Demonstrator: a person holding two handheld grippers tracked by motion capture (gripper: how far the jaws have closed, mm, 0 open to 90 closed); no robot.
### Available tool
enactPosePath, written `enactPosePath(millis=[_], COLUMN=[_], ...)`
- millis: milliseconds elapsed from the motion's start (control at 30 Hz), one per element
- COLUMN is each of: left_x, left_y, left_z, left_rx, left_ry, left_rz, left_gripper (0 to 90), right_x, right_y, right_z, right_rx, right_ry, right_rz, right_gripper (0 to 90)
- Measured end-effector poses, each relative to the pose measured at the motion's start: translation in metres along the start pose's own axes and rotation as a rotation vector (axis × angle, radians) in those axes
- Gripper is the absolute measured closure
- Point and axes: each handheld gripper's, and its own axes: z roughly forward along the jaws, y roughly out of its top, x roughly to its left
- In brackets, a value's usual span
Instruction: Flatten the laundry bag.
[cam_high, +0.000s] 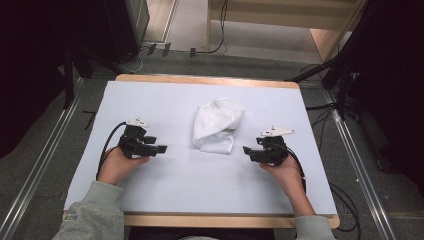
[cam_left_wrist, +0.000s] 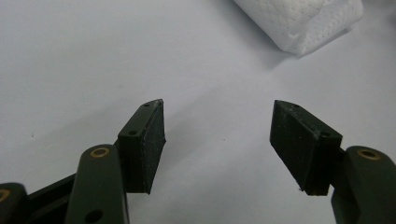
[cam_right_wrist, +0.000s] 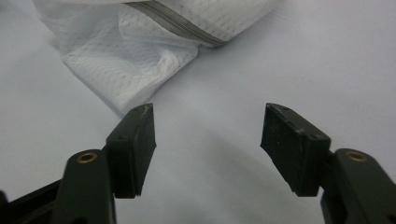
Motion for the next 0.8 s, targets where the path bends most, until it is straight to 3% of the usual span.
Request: enactPosePath(millis=[167,600,800], left_x=[-0.002,-0.002,-0.003], left_y=[0.000,0.000,0.001], left_z=[0.000,-0.003,-0.002], left_rx=[0.003,0.004,0.011], left_ry=[-0.007,-0.023,-0.026], left_rz=[0.000,0.010,0.014], left_gripper=[35.4,34.5,34.5], right_x=[-0.001,-0.003,-0.007], right_y=[0.005,0.011,0.013], right_z=[0.002,0.003,0.003], right_rx=[0.007,-0.008,-0.016], right_ry=[0.038,0.072,0.065], right_rz=[0.010,0.039,0.051], right_gripper=[43.3,43.7,46.2])
